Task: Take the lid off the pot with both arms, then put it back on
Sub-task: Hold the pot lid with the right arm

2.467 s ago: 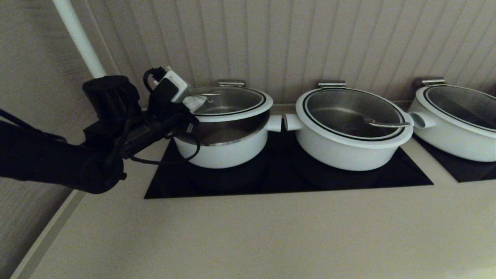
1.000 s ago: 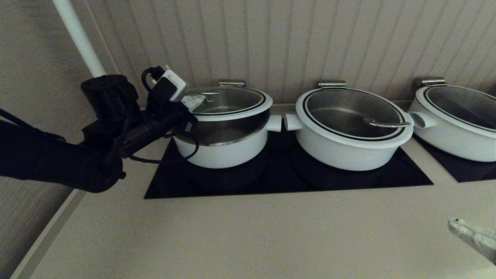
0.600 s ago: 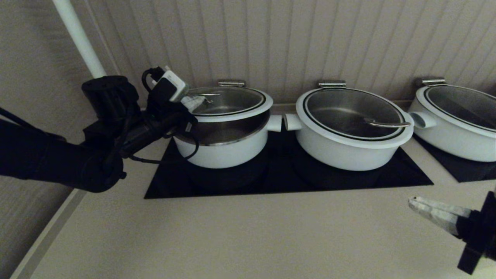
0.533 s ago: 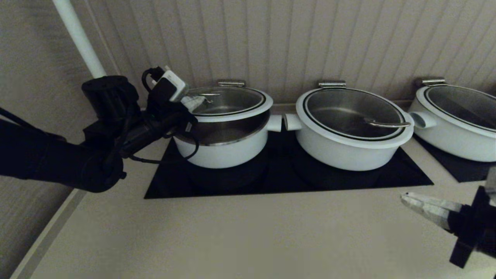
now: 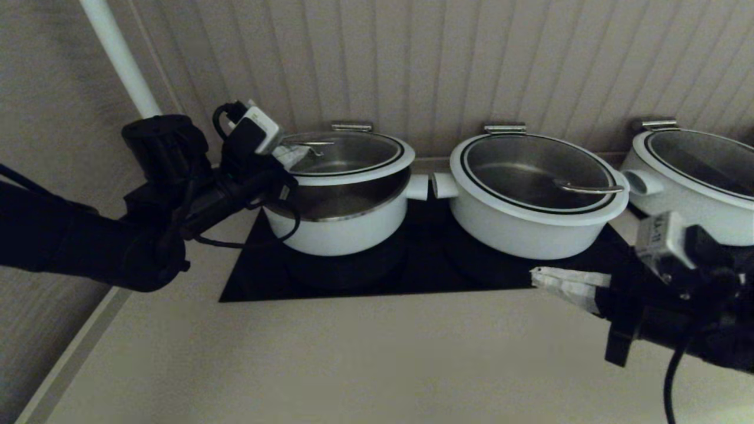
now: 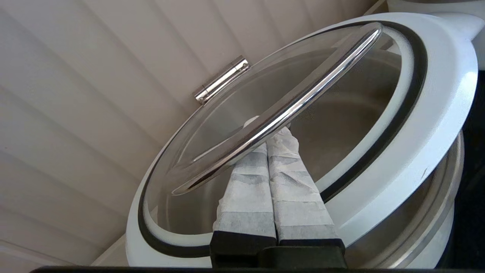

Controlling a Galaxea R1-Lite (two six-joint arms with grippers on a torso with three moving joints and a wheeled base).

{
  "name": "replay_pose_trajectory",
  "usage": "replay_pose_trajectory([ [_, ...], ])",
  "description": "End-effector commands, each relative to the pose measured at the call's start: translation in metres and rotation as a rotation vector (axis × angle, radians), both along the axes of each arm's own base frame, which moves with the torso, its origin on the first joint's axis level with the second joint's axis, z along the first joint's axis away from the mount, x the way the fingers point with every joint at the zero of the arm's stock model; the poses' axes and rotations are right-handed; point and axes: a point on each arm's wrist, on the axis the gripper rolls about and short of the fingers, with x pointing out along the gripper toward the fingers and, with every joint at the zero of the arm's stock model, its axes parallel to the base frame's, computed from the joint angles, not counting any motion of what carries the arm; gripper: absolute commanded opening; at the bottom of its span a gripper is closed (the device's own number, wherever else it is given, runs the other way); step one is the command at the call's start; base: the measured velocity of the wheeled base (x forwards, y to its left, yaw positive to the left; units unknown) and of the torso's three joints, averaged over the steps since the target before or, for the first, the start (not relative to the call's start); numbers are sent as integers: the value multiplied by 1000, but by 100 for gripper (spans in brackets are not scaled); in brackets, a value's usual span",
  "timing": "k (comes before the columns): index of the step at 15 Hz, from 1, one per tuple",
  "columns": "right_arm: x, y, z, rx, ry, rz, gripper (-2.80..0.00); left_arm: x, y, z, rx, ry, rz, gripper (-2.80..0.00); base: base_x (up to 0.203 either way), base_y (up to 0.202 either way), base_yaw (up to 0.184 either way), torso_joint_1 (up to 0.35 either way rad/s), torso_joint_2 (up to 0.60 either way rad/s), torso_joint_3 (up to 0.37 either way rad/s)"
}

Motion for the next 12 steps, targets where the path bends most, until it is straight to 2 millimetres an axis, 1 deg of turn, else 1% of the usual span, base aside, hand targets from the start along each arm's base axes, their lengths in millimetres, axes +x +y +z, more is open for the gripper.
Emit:
replay_pose_trajectory([
  [1, 19, 19, -5, -13, 8, 51, -280, 0, 1, 0, 1, -6, 2, -280, 0, 0, 0, 0, 0, 0],
  [4, 41, 46, -5, 3, -41, 108, -280, 0, 2, 0, 2, -5, 4, -280, 0, 0, 0, 0, 0, 0],
  [6, 52, 59, -4, 18, -73, 131, -280, 0, 1, 0, 1, -6, 3, -280, 0, 0, 0, 0, 0, 0],
  [8, 63, 70, -3, 26, -87, 143, -280, 0, 1, 0, 2, -5, 3, -280, 0, 0, 0, 0, 0, 0],
  [12, 82, 83, -5, 38, -96, 148, -280, 1, 2, -1, 0, -4, 4, -280, 0, 0, 0, 0, 0, 0],
])
